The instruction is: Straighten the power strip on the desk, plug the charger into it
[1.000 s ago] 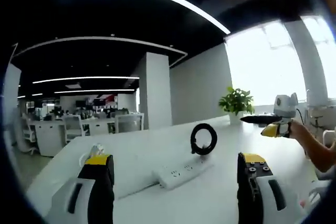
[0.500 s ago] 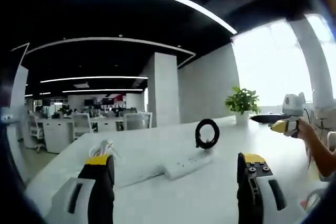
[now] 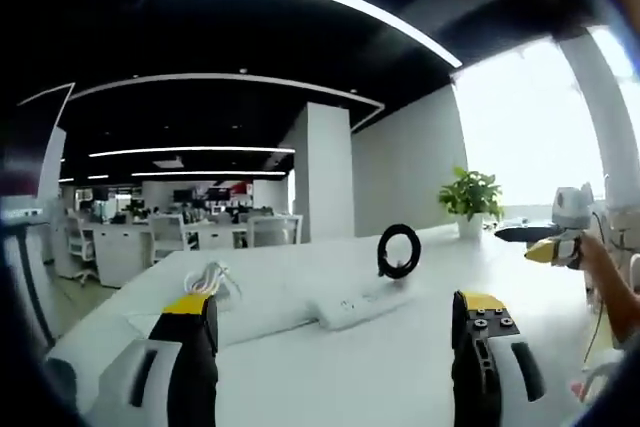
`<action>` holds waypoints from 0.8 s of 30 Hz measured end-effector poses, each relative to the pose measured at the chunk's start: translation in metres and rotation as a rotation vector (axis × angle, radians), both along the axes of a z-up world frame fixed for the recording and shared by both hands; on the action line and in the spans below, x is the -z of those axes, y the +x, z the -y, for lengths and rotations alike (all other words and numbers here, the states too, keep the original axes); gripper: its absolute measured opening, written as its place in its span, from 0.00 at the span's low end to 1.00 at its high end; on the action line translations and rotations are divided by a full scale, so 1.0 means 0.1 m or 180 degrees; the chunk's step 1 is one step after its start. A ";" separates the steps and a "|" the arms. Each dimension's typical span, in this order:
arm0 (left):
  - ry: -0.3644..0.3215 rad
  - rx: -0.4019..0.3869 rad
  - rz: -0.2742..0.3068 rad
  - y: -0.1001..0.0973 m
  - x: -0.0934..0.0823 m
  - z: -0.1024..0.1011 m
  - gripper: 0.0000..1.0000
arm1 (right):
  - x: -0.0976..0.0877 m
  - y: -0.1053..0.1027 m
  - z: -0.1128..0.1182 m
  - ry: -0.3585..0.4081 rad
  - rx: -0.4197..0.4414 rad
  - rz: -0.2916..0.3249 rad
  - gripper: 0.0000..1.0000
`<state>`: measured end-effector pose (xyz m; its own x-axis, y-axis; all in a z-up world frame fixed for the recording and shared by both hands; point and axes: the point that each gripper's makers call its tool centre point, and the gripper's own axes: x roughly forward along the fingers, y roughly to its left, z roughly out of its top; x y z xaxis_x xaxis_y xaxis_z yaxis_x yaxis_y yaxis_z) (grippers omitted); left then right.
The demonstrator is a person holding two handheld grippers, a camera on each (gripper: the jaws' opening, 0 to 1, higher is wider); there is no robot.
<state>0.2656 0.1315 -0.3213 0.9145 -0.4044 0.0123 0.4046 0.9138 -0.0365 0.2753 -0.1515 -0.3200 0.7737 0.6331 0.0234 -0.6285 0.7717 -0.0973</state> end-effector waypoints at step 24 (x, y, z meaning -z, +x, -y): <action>-0.0088 -0.0153 -0.0050 -0.20 0.27 0.00 0.99 | 0.26 -0.19 0.23 0.0264 0.0321 -0.0024 0.92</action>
